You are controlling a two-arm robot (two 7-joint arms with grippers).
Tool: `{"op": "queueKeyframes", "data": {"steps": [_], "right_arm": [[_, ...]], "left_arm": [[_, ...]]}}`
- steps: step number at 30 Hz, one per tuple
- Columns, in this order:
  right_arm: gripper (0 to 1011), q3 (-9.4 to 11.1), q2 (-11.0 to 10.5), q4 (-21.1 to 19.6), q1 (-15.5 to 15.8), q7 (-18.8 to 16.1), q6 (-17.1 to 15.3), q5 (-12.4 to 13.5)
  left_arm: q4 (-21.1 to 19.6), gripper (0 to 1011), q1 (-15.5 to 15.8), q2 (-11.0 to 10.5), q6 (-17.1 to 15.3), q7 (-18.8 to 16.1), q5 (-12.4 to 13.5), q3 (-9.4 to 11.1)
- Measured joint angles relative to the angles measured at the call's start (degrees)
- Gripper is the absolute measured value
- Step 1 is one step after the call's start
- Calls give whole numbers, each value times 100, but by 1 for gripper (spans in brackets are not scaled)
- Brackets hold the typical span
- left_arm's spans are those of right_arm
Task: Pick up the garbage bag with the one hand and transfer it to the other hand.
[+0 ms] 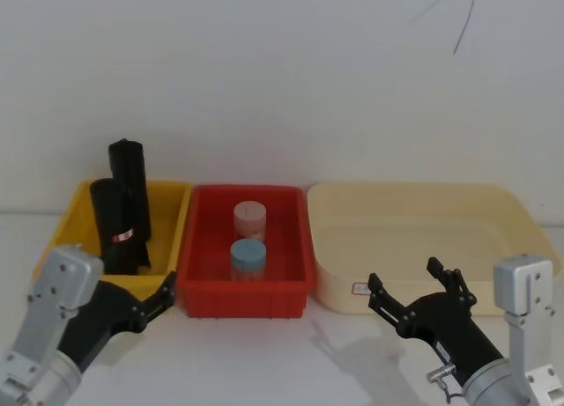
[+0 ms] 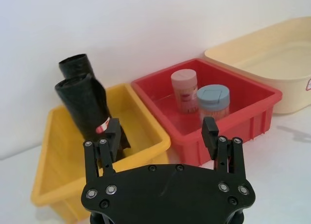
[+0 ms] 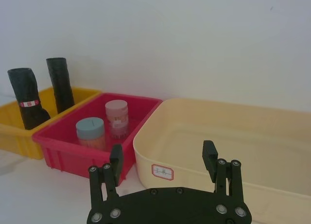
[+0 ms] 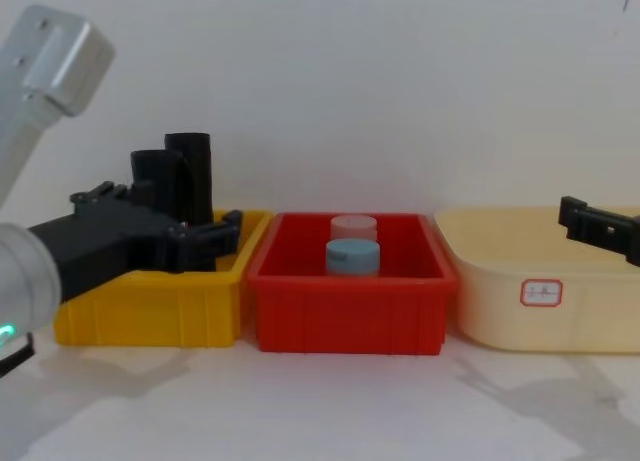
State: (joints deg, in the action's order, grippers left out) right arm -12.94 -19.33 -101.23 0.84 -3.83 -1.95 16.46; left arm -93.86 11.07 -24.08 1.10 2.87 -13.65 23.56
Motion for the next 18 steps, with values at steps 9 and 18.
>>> {"op": "queueKeyframes", "data": {"steps": [9, 18], "right_arm": [[1000, 0, 0, 0, 0, 0, 0, 0], [1000, 0, 0, 0, 0, 0, 0, 0]], "left_arm": [[68, 1001, -142, -103, 193, 120, -179, -238], [304, 1001, -86, -109, 337, 184, -269, -420]]}}
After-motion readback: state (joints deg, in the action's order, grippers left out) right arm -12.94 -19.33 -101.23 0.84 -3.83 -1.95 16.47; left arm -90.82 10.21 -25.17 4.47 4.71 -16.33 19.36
